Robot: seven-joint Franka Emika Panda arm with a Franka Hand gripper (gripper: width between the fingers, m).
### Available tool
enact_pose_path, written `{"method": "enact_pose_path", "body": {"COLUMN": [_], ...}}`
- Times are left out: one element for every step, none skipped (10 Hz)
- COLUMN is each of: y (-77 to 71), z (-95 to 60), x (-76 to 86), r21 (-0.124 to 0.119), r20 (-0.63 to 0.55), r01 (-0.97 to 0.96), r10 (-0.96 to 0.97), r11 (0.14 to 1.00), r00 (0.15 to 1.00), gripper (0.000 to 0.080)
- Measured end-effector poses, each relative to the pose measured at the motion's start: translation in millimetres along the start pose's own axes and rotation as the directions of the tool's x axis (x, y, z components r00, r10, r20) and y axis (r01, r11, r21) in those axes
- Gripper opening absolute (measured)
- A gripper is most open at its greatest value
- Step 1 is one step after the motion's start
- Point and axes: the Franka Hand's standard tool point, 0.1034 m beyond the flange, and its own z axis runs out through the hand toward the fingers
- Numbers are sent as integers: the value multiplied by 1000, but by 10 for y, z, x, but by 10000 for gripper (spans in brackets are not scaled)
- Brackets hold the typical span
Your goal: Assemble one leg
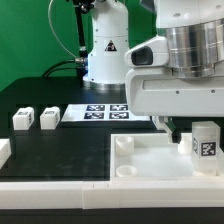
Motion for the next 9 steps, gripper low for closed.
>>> {"method": "enact_pose_path", "body": {"y": [-55, -45, -55, -64, 17, 28, 54, 77, 73], "z": [1, 6, 7, 7, 28, 31, 30, 44, 52], "x": [2, 3, -2, -4, -4, 1, 30, 40, 30], "r21": [-4, 5, 10, 20, 8, 17, 37, 60, 74], "r20": [-18, -14, -13, -8, -2, 6, 21, 31, 57], "r01": [103, 66, 31, -137, -249, -387, -571, -699, -821], "r10": [-103, -66, -31, 137, 249, 387, 571, 699, 820], "r11": [995, 998, 999, 990, 969, 922, 820, 713, 566], "r00": [995, 998, 999, 991, 969, 922, 821, 715, 570], "gripper": [649, 649, 559, 376, 302, 302, 297, 296, 296]}}
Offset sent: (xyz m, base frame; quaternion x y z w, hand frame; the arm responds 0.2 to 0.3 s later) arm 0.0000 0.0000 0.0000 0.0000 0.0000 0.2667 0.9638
